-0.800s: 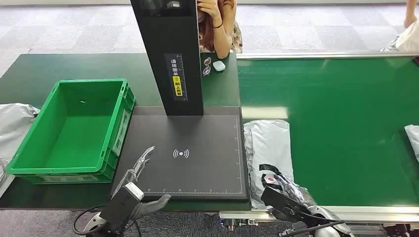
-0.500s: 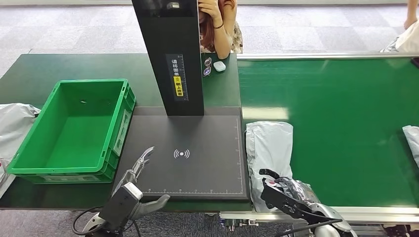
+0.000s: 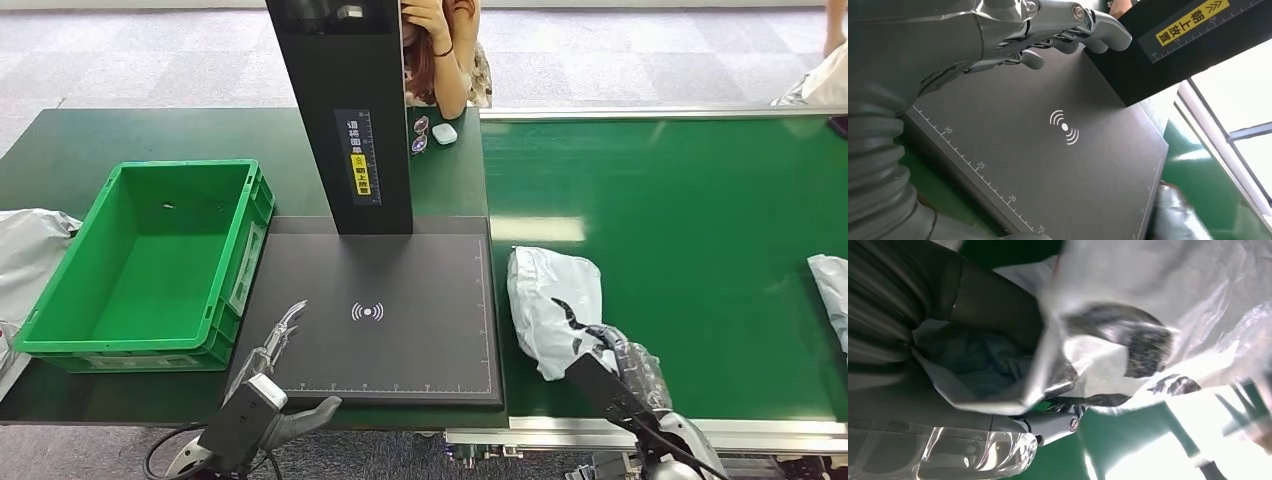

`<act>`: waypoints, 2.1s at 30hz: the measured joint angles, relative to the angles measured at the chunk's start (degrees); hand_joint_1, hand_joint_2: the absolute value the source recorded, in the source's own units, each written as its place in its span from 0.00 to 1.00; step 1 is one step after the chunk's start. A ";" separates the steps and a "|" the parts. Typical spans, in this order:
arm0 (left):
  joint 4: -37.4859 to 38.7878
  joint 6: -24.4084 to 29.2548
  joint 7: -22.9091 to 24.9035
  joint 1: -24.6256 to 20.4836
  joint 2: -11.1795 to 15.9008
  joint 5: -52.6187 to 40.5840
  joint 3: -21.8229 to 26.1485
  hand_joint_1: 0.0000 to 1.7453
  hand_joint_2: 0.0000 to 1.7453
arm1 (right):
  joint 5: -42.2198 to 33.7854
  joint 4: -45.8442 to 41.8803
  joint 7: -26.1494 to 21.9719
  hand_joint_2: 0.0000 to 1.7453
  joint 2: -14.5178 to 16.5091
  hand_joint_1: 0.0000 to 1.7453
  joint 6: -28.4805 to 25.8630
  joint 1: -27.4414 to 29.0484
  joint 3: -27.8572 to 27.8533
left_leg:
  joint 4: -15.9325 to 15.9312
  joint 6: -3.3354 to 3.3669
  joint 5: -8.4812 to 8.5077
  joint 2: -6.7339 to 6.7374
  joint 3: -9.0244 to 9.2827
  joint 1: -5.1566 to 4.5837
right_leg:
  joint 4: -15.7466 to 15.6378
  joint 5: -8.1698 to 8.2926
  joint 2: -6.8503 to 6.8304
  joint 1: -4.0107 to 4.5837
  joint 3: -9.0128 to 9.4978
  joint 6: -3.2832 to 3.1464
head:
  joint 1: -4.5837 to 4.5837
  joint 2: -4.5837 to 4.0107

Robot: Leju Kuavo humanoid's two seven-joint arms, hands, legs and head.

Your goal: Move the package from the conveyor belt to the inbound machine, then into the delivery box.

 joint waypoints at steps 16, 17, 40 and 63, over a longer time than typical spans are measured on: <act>0.00 1.12 -0.92 -0.40 -0.40 -0.62 -0.53 0.00 1.00 | -22.48 -11.77 -18.34 1.00 10.41 1.00 -7.73 -0.96 -8.41 | -0.01 -0.01 0.01 0.02 -0.01 0.01 | 0.03 0.00 0.02 0.01 0.00 -0.02 | -0.01 0.00; 0.00 1.12 -1.01 -0.40 -0.46 -0.72 -0.58 0.00 1.00 | -22.87 -11.79 -18.21 1.00 10.63 1.00 -6.25 -1.65 -7.81 | -0.01 -0.01 0.01 0.02 0.00 0.01 | 0.03 0.00 0.02 0.01 0.01 -0.02 | -0.01 0.00; -0.02 3.53 -1.15 -1.39 -0.68 0.01 -0.72 0.00 1.00 | -43.18 23.90 -3.93 1.00 17.03 0.00 20.55 -25.71 26.14 | -0.02 -0.07 0.08 -0.01 0.03 0.04 | 0.08 0.02 0.01 0.04 0.02 -0.04 | -0.01 0.00; 0.16 3.89 -2.54 -1.76 -0.61 -1.56 0.01 0.00 1.00 | -64.67 9.12 -13.99 1.00 12.10 0.00 34.91 -14.99 19.69 | 0.00 -0.04 0.02 -0.02 0.01 0.02 | 0.04 -0.01 0.00 0.02 -0.03 -0.03 | -0.01 0.00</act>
